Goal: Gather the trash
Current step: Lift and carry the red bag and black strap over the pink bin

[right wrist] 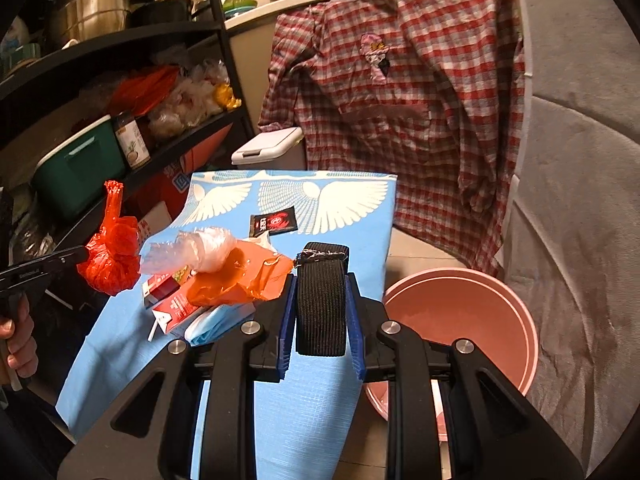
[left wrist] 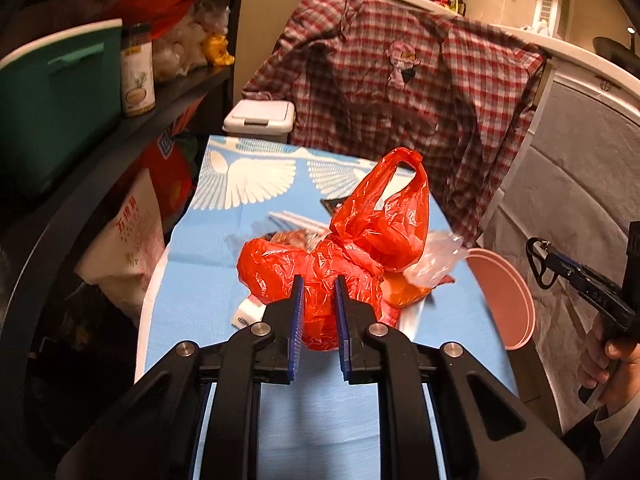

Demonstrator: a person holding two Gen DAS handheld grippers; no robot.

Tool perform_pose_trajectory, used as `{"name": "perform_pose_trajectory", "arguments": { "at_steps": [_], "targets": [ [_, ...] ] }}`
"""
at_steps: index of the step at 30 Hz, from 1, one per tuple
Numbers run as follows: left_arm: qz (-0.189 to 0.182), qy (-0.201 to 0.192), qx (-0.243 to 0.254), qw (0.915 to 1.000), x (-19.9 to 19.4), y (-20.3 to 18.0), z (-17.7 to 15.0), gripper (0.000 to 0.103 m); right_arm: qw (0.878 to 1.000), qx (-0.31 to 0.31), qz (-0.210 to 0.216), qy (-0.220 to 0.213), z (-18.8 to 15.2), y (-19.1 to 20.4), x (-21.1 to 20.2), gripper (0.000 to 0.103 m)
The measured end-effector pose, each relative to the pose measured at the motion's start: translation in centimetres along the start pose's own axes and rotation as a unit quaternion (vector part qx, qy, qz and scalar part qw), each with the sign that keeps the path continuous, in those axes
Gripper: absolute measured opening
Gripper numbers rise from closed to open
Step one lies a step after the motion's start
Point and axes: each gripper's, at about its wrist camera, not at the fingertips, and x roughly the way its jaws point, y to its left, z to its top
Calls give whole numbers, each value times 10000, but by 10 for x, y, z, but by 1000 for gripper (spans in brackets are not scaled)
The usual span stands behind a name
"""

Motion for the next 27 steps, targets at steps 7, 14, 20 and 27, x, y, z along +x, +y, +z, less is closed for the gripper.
{"name": "perform_pose_trajectory", "arguments": {
  "at_steps": [7, 14, 20, 27],
  "targets": [
    [-118, -349, 56, 9993, -11, -21, 11, 14, 9999, 68, -96, -122, 3, -7, -6, 24],
    [-394, -499, 83, 9979, -11, -49, 21, 14, 9994, 142, -220, -226, 4, -20, -13, 24],
    [-642, -520, 252, 9963, -4, -84, 24, 14, 9984, 316, -357, -319, 7, -39, -20, 24],
    [-876, -448, 416, 9943, 10, -123, 26, 14, 9966, 513, -512, -384, 8, -61, -27, 24]
  ]
}}
